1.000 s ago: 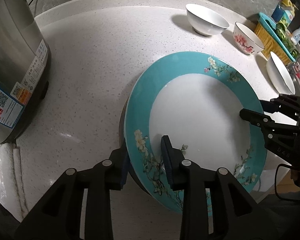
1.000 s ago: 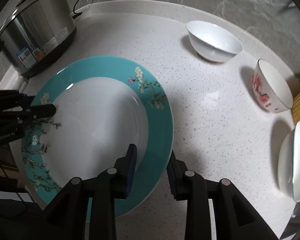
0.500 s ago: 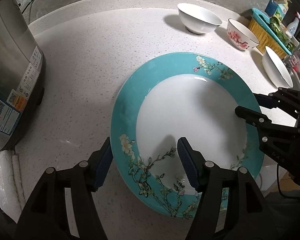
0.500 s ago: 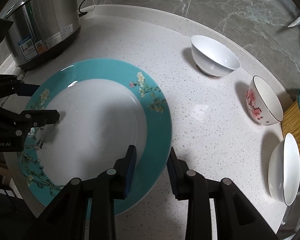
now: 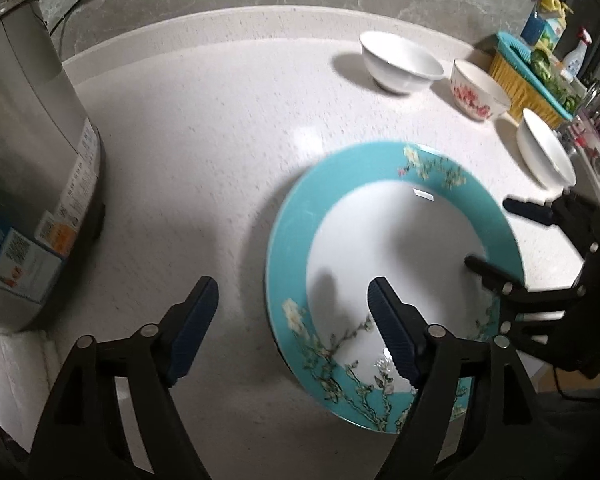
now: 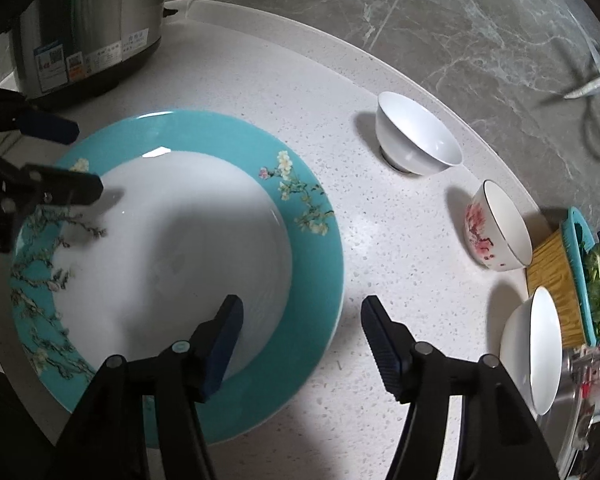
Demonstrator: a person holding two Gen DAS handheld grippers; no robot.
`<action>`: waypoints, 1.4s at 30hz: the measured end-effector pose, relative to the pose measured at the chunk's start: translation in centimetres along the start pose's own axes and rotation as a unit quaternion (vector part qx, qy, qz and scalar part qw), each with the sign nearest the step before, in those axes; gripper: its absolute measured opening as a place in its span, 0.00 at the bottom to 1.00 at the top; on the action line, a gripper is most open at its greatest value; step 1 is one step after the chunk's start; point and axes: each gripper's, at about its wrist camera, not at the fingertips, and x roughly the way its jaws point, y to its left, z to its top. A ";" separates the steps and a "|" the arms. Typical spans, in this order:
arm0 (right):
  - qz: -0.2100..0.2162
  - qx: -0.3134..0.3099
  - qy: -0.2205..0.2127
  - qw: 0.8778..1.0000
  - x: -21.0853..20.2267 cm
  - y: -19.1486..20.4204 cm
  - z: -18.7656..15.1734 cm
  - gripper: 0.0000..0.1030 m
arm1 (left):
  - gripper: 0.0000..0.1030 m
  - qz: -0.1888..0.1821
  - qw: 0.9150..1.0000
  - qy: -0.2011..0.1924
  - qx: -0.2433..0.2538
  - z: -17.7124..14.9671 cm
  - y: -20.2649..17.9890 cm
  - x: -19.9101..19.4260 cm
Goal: Organize plates and bowls
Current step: 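Move both tools over to the large white plate beside the basket, then grip the white plate rim with both tools and lift it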
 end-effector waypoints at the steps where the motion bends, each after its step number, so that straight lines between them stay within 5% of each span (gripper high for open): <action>1: 0.005 0.013 0.003 1.000 0.0 -0.2 0.0 0.67 | 0.76 -0.005 1.000 -0.003 -0.001 0.4 0.2 -0.3; 8: 0.031 0.164 -0.014 0.986 -2.9 -6.3 -1.1 0.68 | 0.83 -0.101 0.995 -0.011 0.011 5.8 -1.0 -2.4; 11: 0.030 0.276 -0.019 0.960 -4.8 -12.9 -3.9 0.69 | 0.83 -0.152 0.988 -0.017 0.031 9.2 -4.5 -3.1; 17: 0.017 0.463 -0.036 0.886 -7.7 -27.7 -12.5 0.76 | 0.90 -0.201 0.977 -0.014 0.073 13.5 -15.0 -1.9; 22: 0.044 0.513 -0.036 0.857 -5.9 -37.1 -17.6 0.76 | 0.90 -0.198 0.976 0.031 0.082 15.3 -25.3 3.1; 27: 0.109 0.504 -0.010 0.857 -1.9 -41.1 -19.5 0.76 | 0.90 -0.147 0.983 0.074 0.080 15.5 -32.3 9.3; 38: 0.187 0.486 0.006 0.854 3.7 -42.9 -19.1 0.67 | 0.88 -0.111 0.988 0.101 0.037 16.7 -35.1 16.0; 40: 0.188 0.479 0.006 0.858 4.2 -43.0 -18.6 0.67 | 0.82 -0.111 0.988 0.103 0.034 16.9 -35.1 16.7; 42: 0.187 0.468 0.011 0.864 4.9 -42.8 -17.8 0.62 | 0.57 -0.105 0.988 0.110 0.037 17.5 -35.7 17.8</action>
